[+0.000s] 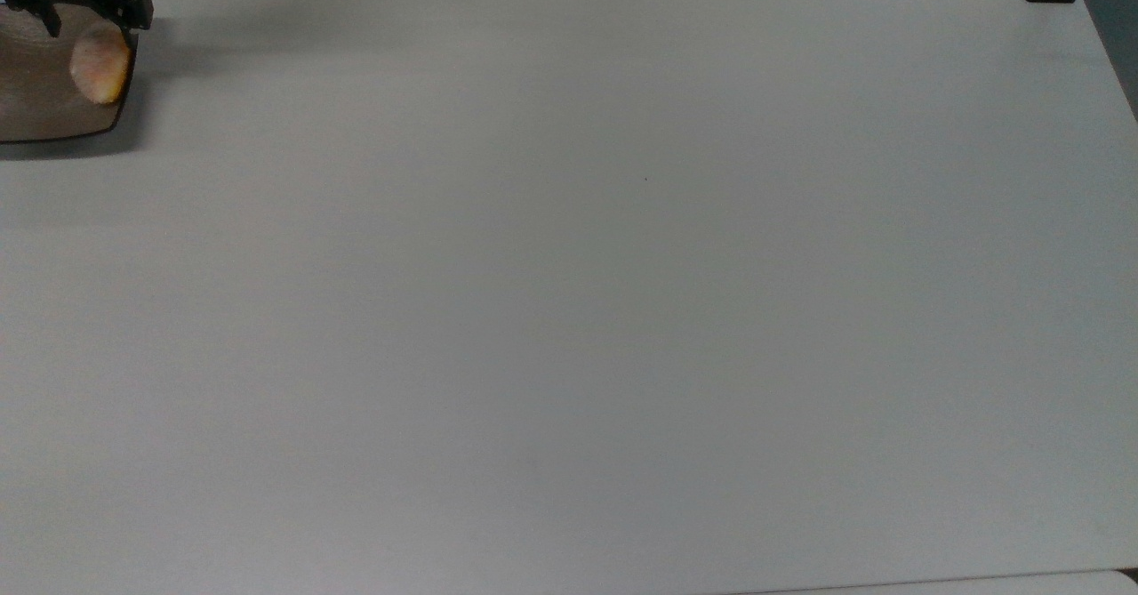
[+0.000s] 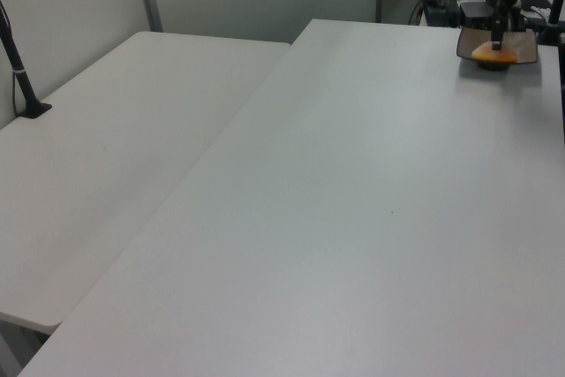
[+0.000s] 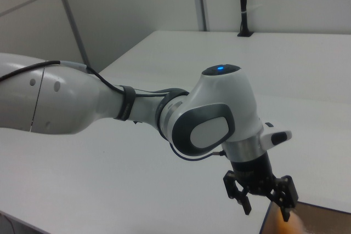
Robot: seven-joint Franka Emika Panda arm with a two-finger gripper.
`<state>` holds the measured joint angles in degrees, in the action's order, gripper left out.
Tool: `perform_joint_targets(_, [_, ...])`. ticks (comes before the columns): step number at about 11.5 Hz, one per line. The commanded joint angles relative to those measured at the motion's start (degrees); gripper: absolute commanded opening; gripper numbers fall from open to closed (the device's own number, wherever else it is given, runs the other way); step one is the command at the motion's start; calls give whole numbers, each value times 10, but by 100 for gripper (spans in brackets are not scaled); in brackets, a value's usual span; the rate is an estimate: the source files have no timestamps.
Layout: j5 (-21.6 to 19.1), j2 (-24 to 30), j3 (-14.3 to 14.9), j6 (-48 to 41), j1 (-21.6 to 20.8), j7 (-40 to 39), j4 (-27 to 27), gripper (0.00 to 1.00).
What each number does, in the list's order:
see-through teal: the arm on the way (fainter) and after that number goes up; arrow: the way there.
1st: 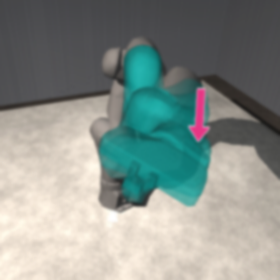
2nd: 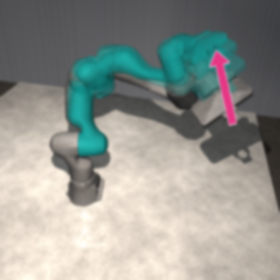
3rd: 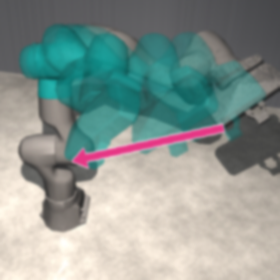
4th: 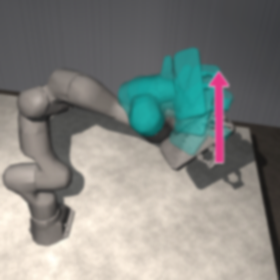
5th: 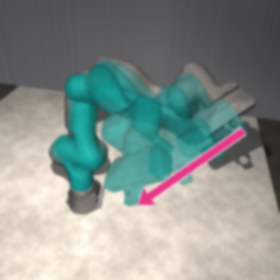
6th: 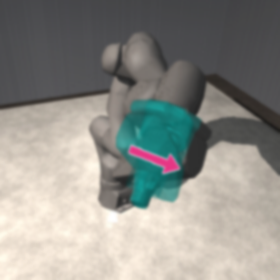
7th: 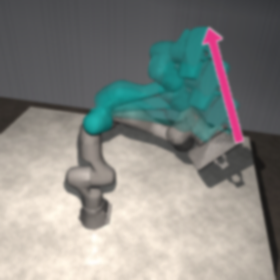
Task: Bread is placed on a ceramic plate
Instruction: 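Lift the bread roll and carry it over the brown plate, then lower the bread roll onto the plate and open the gripper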
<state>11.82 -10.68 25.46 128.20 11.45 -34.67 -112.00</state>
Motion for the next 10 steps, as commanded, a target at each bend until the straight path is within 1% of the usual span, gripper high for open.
perform_joint_targets(1, [-13, 1, 3, 15, 0, -9, -3, 100])
perform_joint_targets(4, [-14, 2, 3, 14, -3, -5, -4, 100])
perform_joint_targets(5, [-27, 6, 3, 11, -5, -5, -4, 100])
perform_joint_targets(6, [-54, 12, 2, 7, -7, -5, -3, 100])
perform_joint_targets(8, [-121, 39, -1, -17, -11, -5, -2, 100])
perform_joint_targets(10, [-157, 71, -8, -67, -13, -3, 2, 100])
